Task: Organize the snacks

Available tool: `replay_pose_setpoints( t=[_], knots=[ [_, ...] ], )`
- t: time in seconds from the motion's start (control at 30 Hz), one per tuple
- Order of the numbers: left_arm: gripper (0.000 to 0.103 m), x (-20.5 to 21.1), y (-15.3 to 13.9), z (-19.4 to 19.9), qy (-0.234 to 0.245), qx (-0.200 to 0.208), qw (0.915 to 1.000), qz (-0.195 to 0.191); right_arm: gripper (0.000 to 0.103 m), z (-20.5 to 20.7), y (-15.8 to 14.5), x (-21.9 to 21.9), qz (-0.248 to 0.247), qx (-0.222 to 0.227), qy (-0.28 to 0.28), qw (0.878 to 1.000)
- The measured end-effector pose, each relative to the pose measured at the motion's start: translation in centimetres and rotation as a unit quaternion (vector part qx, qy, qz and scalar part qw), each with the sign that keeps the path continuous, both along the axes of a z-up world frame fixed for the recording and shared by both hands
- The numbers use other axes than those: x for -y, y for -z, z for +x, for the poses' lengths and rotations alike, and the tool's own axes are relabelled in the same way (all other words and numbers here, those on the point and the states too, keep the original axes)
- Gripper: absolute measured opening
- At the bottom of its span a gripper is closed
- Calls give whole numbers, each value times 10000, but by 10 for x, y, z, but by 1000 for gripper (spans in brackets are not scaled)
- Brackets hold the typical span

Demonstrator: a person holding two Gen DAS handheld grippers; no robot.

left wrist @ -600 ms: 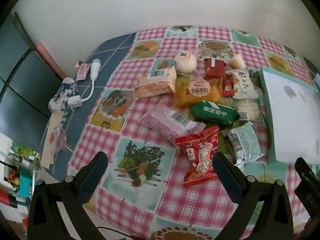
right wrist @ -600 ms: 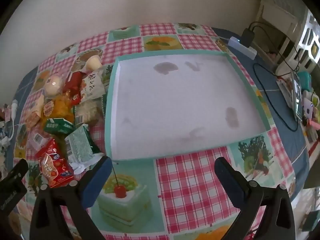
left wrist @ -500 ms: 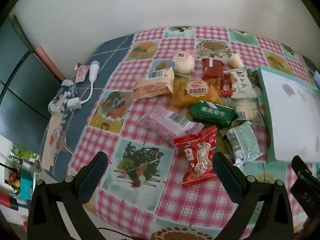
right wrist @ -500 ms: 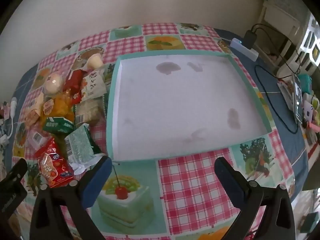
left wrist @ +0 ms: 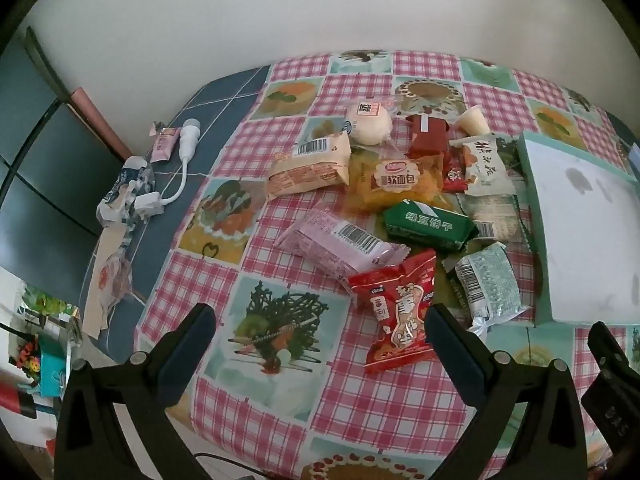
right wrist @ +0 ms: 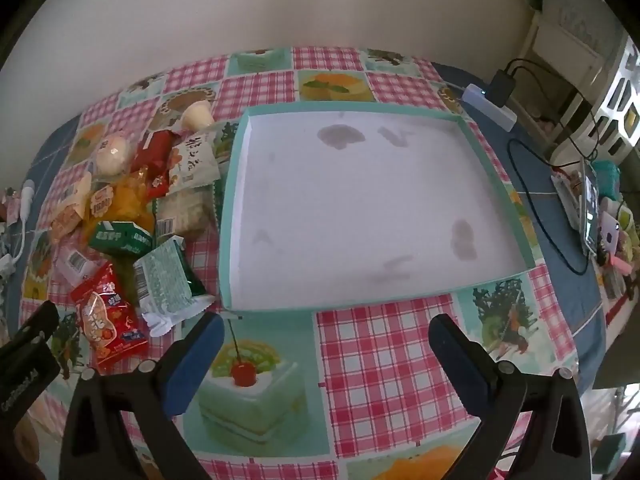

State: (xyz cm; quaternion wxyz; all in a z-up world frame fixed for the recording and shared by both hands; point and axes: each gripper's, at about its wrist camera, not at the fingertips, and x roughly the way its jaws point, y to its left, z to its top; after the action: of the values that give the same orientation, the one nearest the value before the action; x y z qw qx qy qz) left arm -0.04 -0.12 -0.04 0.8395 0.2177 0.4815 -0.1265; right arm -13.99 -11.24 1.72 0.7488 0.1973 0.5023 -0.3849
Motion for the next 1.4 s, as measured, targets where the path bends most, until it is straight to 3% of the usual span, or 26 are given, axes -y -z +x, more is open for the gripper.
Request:
replay_pose_setpoints(
  t=[1.4],
  knots=[
    [103, 4, 0, -3, 51, 39, 9999, 81, 103, 0, -11, -6, -198, 39, -60, 9998]
  ],
)
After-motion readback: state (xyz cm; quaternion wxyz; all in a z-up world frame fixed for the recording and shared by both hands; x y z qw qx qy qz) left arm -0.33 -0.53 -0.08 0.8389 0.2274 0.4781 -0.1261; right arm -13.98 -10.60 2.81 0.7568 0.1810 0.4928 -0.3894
